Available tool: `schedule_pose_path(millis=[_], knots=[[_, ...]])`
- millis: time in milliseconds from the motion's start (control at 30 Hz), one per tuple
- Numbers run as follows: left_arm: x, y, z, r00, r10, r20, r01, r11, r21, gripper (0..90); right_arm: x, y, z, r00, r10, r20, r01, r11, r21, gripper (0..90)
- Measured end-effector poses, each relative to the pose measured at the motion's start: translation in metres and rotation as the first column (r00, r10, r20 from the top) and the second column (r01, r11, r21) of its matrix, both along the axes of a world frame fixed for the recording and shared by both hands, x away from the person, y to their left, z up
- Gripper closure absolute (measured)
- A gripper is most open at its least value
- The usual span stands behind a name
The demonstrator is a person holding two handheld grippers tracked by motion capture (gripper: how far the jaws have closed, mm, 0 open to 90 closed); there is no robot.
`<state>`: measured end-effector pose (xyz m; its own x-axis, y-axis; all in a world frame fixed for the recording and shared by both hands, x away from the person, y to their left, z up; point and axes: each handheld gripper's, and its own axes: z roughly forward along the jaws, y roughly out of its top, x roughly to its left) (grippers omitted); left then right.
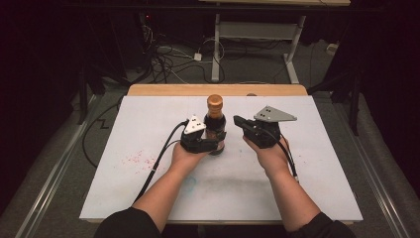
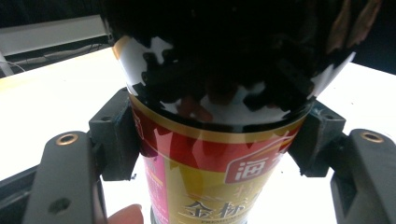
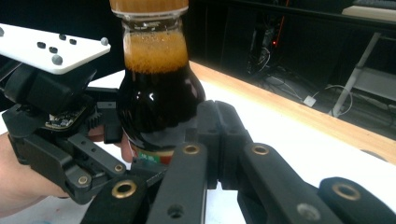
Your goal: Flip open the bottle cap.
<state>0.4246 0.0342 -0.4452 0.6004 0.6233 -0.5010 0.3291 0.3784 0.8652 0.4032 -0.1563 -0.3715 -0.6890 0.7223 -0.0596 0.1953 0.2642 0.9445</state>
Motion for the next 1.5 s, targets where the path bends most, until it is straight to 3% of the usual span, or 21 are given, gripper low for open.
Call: schedule_pose_path(millis=[1500], knots=[[-0.001,-0.001,0.0,1.0,0.006,0.001,-0.006,1.0,-0.006,28.0,0.007,0.02,0.044,0.9988,0.024,0.043,-0.024,1.0,-0.002,90.0]])
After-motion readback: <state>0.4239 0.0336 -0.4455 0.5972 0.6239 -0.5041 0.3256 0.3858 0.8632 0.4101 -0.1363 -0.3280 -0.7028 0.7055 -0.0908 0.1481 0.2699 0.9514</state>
